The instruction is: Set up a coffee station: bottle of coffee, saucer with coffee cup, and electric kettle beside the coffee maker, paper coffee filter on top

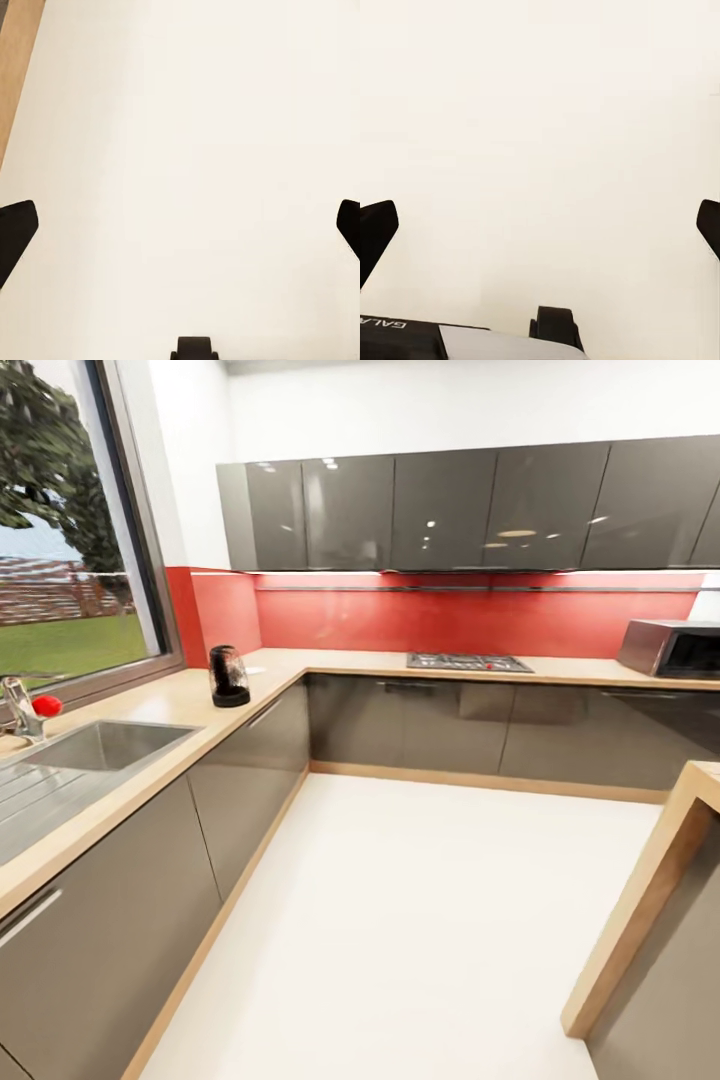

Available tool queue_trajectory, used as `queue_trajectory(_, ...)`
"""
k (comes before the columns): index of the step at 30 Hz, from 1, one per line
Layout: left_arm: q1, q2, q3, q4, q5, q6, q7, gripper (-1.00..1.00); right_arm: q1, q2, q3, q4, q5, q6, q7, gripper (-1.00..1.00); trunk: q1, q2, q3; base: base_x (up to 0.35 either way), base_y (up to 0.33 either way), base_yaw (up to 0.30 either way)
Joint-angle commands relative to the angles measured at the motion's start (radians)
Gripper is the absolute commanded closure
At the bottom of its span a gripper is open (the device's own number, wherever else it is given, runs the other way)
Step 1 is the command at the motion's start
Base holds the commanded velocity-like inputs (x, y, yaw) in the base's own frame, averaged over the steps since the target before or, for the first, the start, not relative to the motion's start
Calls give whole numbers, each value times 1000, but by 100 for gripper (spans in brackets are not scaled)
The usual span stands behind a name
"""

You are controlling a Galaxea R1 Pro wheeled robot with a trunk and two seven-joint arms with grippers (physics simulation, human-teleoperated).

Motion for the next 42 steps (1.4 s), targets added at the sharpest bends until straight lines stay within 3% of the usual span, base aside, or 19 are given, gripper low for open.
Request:
queue_trajectory(1,0,0,0,-1,0,0,0,-100,0,-1,4,0,0,-1,0,-100,1,0,-1,326,0,0)
queue_trajectory(26,0,0,0,-1,0,0,0,-100,0,1,7,40,0,-1,1,-100,1,0,-1,326,0,0)
queue_trajectory(42,0,0,0,0,-1,0,0,-100,0,16,7,44,0,-1,0,-100,1,0,-1,326,-23,0)
